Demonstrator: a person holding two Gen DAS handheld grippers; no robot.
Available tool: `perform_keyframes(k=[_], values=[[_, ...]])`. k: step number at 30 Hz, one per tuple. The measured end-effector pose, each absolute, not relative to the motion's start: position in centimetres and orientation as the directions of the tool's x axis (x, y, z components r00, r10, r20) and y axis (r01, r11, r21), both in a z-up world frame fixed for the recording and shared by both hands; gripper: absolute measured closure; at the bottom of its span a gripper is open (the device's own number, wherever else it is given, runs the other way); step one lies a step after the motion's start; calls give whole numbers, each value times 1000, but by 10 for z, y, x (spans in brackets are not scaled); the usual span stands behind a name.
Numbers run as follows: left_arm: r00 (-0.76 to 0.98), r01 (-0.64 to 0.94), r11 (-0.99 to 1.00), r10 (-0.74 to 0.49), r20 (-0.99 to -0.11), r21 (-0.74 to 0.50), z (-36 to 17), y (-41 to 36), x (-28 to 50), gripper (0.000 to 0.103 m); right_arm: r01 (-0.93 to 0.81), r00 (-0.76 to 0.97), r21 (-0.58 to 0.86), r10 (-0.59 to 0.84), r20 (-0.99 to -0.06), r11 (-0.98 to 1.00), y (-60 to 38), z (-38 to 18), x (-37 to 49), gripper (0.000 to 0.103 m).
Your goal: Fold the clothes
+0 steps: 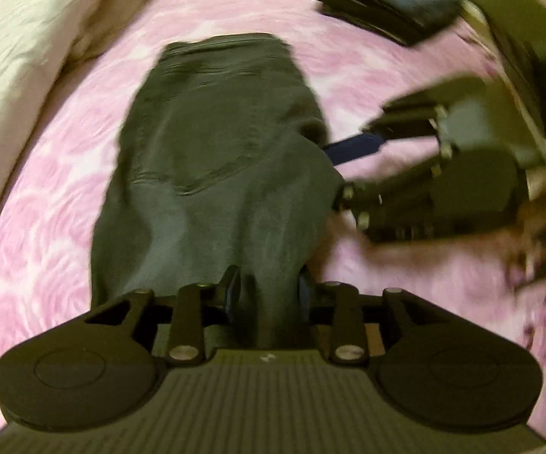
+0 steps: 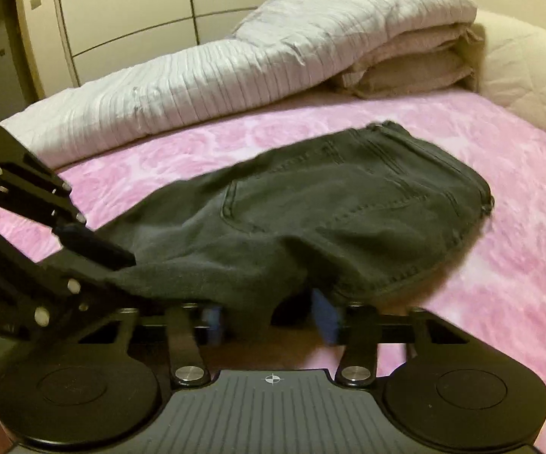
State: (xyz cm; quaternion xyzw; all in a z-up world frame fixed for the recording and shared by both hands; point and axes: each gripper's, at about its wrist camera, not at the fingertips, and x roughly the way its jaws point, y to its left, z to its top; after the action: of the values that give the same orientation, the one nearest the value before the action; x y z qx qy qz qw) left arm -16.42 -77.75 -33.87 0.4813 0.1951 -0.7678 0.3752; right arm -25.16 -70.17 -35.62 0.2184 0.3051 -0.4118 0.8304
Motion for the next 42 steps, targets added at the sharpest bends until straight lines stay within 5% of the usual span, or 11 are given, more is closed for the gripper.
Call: perform_keyframes(k=[5,11,13,16,20,33,36,38,42], values=[[-270,751,-659,-354,-895,34,-336,-778,-166,91,817,471,132,-517,-715,561,-693,-353,-270,68],[-285,768,-640,-339,-897,-2,-325,-787,-156,93,819,464,142,-497,-733,556,-681,-350,-272,66],[-271,785,-620,-355,-895,8,-323,-792,-151,93,821,466,147,-500,-730,552,-677,-348,-270,42],[-258,826,-564,-385,-886,4,-321,-799,-144,94,823,492,172,-528,-692,541,-674,-340,-261,27],[-245,832,-554,-404,-882,22,-321,-798,-144,96,832,496,174,-565,-659,527,-679,-340,-235,25],[-230,787,-608,-441,-868,100,-326,-785,-154,99,777,345,-175,-642,-685,604,-675,-380,-229,22],[-240,739,-662,-433,-869,126,-329,-765,-171,88,807,266,-200,-645,-716,556,-661,-383,-252,25],[-239,699,-696,-442,-865,162,-334,-750,-184,59,840,235,-172,-632,-739,514,-663,-385,-266,27],[-176,582,-750,-493,-852,313,-357,-730,-211,61,882,254,-70,-595,-762,466,-665,-380,-287,27]])
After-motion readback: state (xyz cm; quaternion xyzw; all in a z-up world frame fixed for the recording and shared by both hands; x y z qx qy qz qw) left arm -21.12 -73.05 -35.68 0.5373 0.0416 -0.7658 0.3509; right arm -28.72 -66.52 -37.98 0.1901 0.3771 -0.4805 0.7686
